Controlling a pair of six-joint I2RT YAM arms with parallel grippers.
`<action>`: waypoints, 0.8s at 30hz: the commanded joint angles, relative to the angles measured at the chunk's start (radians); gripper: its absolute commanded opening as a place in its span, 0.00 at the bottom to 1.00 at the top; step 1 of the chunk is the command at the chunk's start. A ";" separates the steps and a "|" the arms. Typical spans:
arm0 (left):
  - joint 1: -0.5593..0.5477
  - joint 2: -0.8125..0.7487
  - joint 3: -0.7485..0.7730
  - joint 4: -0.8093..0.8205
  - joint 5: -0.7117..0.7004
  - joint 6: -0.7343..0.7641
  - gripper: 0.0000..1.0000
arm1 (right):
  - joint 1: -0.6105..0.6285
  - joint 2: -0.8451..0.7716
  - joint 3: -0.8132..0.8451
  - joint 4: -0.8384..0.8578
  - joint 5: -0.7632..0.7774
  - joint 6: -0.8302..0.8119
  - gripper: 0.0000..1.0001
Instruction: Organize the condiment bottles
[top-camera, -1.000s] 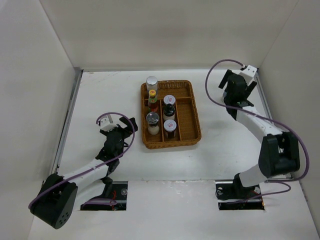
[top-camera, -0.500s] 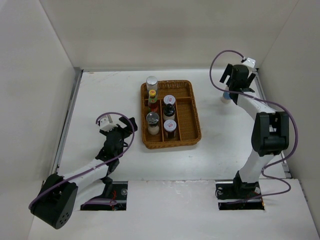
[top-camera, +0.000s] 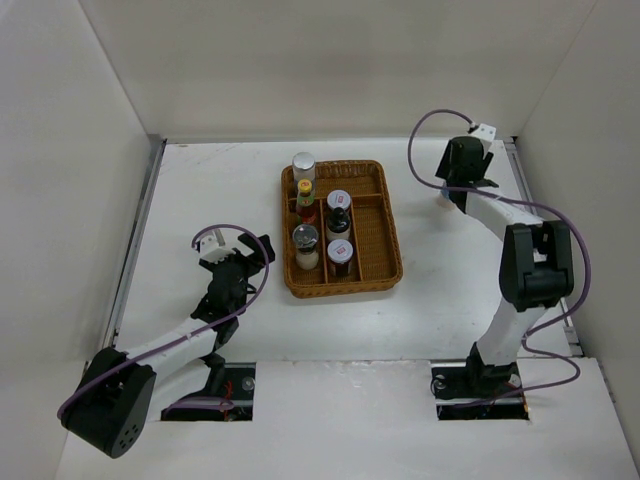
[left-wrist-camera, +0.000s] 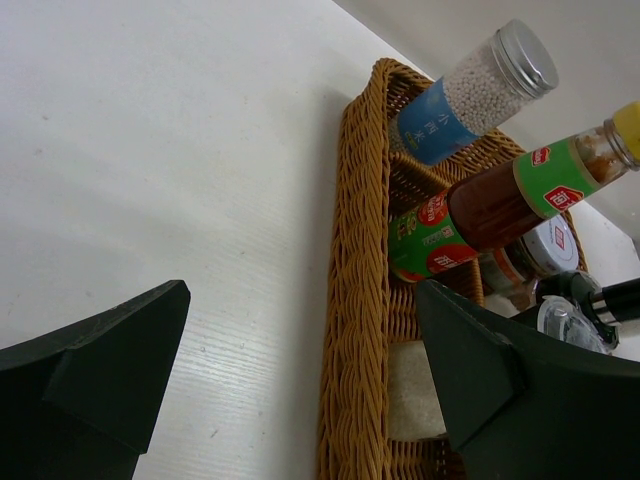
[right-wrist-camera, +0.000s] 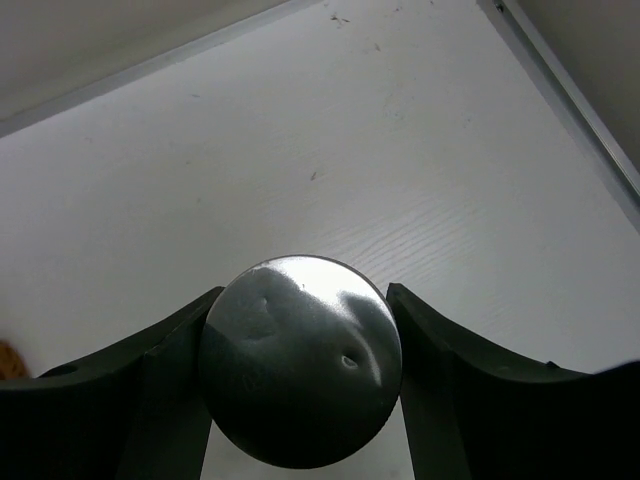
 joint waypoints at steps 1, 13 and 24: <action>0.007 0.005 0.028 0.047 0.003 -0.008 1.00 | 0.105 -0.173 0.016 0.171 0.031 -0.041 0.56; 0.008 -0.031 0.025 0.015 -0.043 -0.008 1.00 | 0.356 -0.034 0.269 0.151 -0.079 -0.061 0.56; 0.008 0.010 0.040 0.012 -0.051 -0.008 1.00 | 0.378 0.175 0.385 0.123 -0.096 -0.095 0.56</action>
